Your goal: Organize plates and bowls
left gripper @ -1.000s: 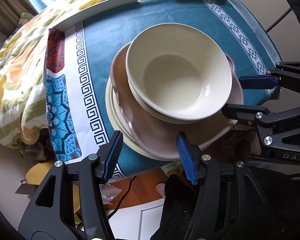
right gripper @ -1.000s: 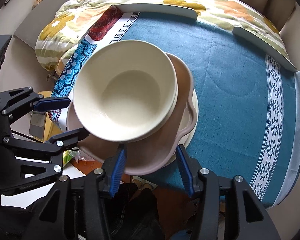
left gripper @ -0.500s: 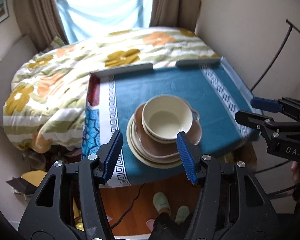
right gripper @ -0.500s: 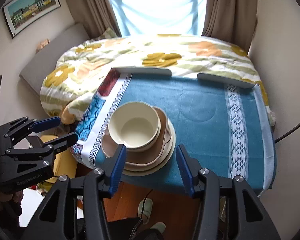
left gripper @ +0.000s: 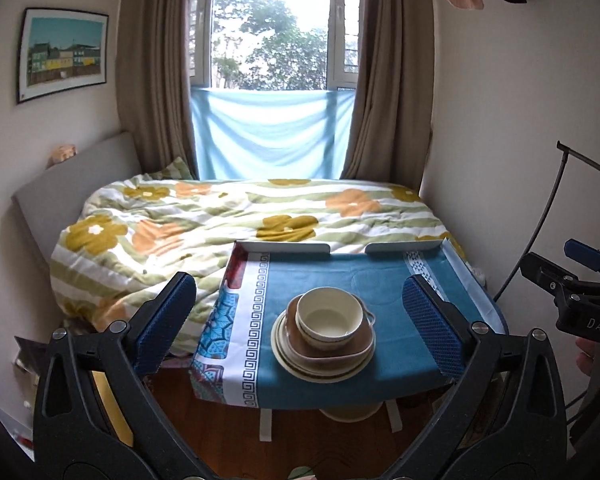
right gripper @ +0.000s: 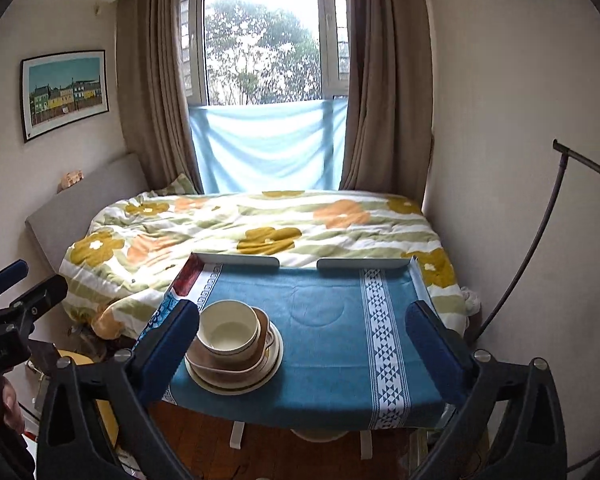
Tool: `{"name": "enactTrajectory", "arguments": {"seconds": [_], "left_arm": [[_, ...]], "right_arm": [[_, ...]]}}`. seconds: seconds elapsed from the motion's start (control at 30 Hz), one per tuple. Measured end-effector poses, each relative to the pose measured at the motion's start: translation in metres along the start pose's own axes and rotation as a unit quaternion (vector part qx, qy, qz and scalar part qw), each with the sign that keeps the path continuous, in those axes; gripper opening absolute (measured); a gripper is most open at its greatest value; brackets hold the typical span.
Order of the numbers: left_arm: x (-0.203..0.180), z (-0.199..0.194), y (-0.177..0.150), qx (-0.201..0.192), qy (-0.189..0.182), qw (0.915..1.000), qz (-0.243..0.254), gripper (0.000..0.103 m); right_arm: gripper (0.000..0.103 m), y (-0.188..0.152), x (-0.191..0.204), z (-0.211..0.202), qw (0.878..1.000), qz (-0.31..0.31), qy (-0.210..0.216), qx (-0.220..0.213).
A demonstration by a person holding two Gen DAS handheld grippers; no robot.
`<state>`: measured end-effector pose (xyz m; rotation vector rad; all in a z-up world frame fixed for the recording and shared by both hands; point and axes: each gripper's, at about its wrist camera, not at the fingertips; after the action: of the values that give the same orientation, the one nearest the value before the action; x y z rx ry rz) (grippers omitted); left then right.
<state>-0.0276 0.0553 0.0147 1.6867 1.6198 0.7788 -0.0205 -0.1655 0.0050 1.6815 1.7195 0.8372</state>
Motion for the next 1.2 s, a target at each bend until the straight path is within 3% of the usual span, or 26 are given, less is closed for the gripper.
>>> {"name": "enactTrajectory", "arguments": {"seconds": [0.33, 1.2], "left_arm": [[-0.018, -0.024, -0.011, -0.030, 0.003, 0.9995, 0.005, 0.103], [-0.021, -0.030, -0.008, -0.042, 0.011, 0.9990, 0.012, 0.103]], "right_arm": [[0.102, -0.009, 0.000, -0.023, 1.000, 0.001, -0.016, -0.021], [0.102, -0.009, -0.003, -0.026, 0.999, 0.014, -0.015, -0.028]]}}
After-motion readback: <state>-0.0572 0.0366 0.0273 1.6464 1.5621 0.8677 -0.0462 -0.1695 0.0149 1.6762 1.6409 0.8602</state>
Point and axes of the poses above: each gripper's, at about its wrist camera, not at the fingertips, and z roughly the way its jaws point, x to its left, y to its top, and after that the axes turned 10 degrees about x, right-handed
